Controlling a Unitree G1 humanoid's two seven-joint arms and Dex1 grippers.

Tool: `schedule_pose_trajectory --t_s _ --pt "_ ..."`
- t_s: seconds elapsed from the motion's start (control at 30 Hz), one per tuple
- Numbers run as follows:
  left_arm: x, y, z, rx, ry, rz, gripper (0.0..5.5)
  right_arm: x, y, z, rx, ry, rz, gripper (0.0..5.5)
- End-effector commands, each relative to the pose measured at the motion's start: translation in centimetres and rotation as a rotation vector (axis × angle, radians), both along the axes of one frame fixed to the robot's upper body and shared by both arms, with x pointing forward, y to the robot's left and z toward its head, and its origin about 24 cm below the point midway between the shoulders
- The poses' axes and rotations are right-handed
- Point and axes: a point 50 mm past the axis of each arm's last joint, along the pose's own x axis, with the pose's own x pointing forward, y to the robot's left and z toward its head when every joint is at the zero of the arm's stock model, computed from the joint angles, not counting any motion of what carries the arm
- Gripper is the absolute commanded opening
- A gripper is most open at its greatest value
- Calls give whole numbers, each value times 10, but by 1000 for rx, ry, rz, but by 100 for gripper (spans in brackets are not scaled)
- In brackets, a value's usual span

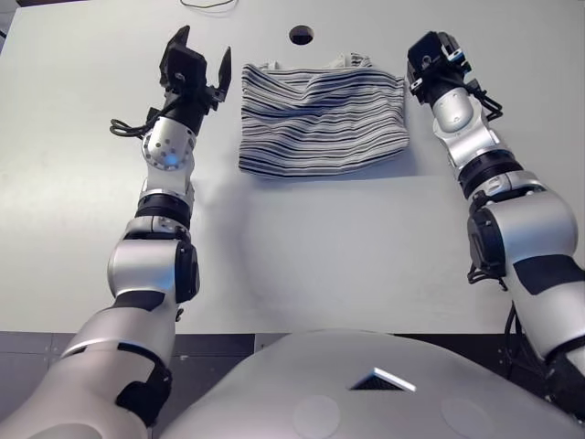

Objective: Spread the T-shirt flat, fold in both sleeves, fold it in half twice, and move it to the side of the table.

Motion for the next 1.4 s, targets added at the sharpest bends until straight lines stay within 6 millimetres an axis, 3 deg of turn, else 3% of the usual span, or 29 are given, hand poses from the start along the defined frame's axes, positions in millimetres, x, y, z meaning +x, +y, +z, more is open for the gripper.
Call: schedule_pose_trajectory --t_s 0.03,0.13,0.2,0.3,0.4,0.57,0.7,0.77,0.83,0.93,1.03,1.13,1.23,1.33,1.4 --pt "-8 -29 6 344 -136 -229 409 -26 20 6 -113 -219 366 279" --pt "-1 -37 16 479 -187 -286 460 -65 24 6 -237 -255 638 279" --pt "5 -37 19 516 -199 -263 496 -77 18 -4 -383 -190 710 279" --pt "8 -35 24 478 -242 -201 547 -70 10 -31 -603 -38 714 279" --pt "3 -33 29 389 -306 -138 547 -63 2 -48 -733 44 704 279" --pt "-25 -18 37 212 -421 -13 547 -83 3 -61 -788 76 860 279" --pt "-39 -8 42 113 -460 104 547 -142 21 -56 -731 72 1188 279" --pt "-45 -5 41 96 -460 141 547 -179 34 -39 -659 43 1308 279" --pt "-54 0 37 90 -449 170 547 -208 48 -17 -565 -25 1358 279" --pt "-62 8 33 90 -431 203 547 -230 76 -4 -451 -104 1372 279" --pt "-66 15 33 94 -425 235 547 -229 111 -2 -388 -173 1337 279" --pt "-67 16 33 105 -427 226 547 -219 122 14 -309 -238 1254 279" --pt "-81 6 31 159 -428 100 547 -208 118 40 -191 -285 1193 279" --pt "-98 -4 14 313 -352 -72 547 -165 100 56 -182 -309 1053 279" --pt "-107 -11 -2 431 -281 -193 547 -138 85 52 -208 -262 988 279"
